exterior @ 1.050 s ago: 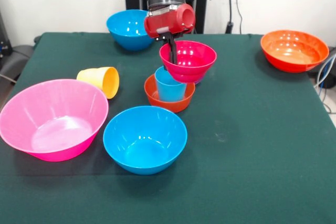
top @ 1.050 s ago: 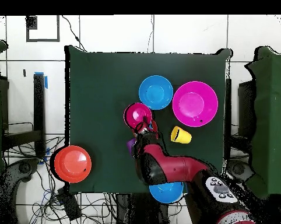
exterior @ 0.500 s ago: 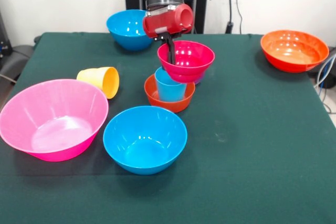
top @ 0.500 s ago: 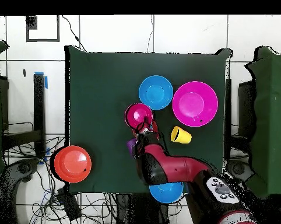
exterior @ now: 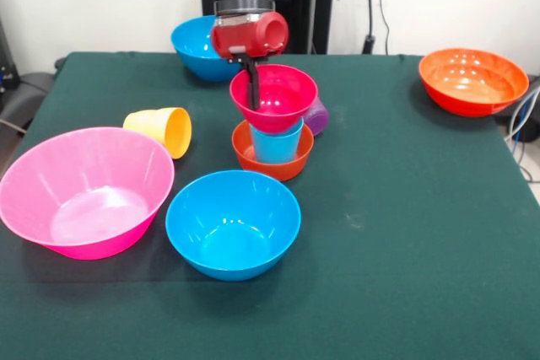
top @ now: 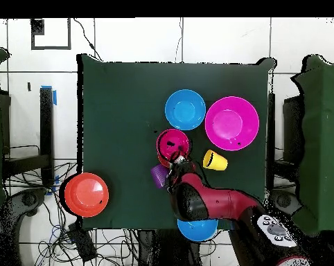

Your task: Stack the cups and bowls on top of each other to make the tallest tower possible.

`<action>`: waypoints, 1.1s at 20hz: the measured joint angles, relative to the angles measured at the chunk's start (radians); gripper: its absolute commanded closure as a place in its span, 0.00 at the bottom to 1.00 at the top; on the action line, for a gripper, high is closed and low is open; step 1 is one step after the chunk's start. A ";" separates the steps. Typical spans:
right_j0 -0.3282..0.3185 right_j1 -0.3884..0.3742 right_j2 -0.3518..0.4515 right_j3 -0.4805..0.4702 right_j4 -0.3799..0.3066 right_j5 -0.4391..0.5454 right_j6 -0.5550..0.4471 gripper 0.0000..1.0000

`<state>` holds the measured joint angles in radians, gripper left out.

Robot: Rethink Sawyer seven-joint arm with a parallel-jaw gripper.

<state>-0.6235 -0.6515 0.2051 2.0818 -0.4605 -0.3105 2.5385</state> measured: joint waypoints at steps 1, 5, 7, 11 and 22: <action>-0.001 0.000 -0.001 0.002 0.000 0.011 0.000 1.00; 0.001 0.000 -0.002 0.018 0.002 0.023 0.000 1.00; 0.002 0.000 -0.002 0.027 0.005 0.023 0.000 1.00; 0.015 0.000 -0.003 0.057 0.017 0.023 0.000 1.00; 0.073 0.003 -0.017 0.105 0.046 0.023 0.000 1.00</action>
<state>-0.5509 -0.6487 0.1881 2.1869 -0.4147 -0.2880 2.5385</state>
